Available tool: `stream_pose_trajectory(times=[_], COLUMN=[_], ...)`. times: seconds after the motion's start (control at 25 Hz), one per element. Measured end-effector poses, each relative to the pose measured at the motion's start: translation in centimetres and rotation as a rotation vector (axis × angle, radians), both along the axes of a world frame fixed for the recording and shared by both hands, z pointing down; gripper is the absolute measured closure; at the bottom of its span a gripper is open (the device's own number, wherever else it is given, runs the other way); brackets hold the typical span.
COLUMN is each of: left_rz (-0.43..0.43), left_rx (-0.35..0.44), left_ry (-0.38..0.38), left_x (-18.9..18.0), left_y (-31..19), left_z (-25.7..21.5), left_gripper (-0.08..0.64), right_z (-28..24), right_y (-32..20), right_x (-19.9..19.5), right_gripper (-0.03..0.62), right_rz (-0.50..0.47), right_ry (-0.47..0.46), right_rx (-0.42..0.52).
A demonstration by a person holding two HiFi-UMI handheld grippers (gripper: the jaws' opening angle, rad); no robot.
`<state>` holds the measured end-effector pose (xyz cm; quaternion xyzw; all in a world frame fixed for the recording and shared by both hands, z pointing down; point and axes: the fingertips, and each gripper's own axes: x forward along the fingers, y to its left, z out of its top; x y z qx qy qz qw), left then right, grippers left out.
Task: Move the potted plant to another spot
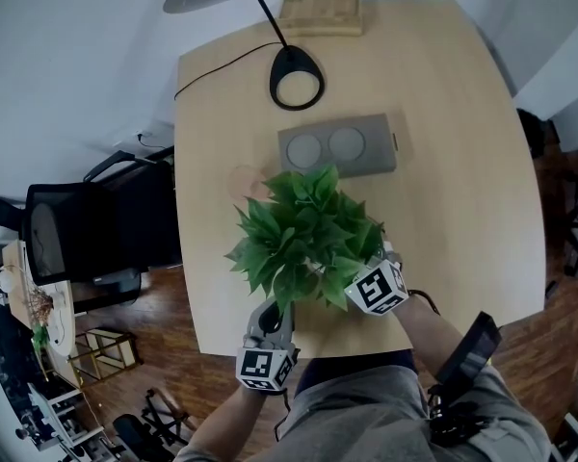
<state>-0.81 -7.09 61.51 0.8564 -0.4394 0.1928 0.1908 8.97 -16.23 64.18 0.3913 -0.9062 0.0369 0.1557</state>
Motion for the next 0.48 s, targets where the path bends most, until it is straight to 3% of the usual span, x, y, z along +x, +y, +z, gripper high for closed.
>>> stream_pose_trajectory(times=[0.48], left_rz=[0.037], left_rx=[0.072], left_ry=[0.022], left_x=[1.3], left_y=[-2.6], left_z=[-0.8], left_gripper=[0.566], right_z=[-1.1], right_y=[0.6], right_x=[0.0], right_gripper=[0.057], right_rz=[0.011], right_ry=[-0.073], right_rx=[0.019])
